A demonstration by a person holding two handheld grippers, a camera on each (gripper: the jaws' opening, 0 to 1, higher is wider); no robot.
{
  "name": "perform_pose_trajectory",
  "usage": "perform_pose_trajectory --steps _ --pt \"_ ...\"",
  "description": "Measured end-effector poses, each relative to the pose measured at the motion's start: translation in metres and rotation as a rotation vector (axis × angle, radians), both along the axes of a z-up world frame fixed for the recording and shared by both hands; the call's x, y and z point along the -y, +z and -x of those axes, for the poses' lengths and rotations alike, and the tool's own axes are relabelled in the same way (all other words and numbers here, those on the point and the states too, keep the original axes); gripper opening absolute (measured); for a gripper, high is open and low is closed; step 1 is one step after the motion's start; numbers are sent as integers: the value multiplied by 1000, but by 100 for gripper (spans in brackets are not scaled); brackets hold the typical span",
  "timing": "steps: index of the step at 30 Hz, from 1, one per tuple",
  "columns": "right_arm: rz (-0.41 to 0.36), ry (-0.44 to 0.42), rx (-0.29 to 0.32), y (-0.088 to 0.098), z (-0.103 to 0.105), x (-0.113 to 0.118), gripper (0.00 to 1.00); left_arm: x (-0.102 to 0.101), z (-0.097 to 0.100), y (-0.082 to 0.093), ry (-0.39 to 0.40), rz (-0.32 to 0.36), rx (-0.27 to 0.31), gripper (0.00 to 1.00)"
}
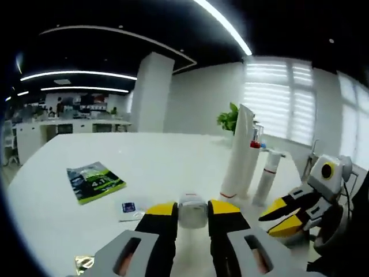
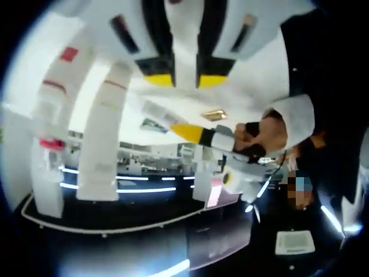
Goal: Arrange the skincare products in the storage area until every visible bottle or jar stands upright without overlapping.
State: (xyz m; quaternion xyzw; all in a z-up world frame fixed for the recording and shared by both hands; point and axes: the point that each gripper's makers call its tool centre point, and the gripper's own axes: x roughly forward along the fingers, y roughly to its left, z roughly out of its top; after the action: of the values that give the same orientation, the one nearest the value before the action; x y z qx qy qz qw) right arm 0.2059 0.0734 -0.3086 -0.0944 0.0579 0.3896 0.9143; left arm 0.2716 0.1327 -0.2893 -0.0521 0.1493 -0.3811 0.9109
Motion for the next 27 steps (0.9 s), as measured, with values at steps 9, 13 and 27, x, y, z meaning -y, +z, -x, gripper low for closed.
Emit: perform_pose_trajectory --steps 9,13,27 --pt "35 1 -90 -16 -6 -1 12 -1 12 3 -15 8 0 19" --pt "57 9 -96 -19 -7 -6 12 1 16 2 -29 18 -12 19" --pt "83 -6 -131 -25 -17 -12 13 3 45 13 -62 -8 10 20"
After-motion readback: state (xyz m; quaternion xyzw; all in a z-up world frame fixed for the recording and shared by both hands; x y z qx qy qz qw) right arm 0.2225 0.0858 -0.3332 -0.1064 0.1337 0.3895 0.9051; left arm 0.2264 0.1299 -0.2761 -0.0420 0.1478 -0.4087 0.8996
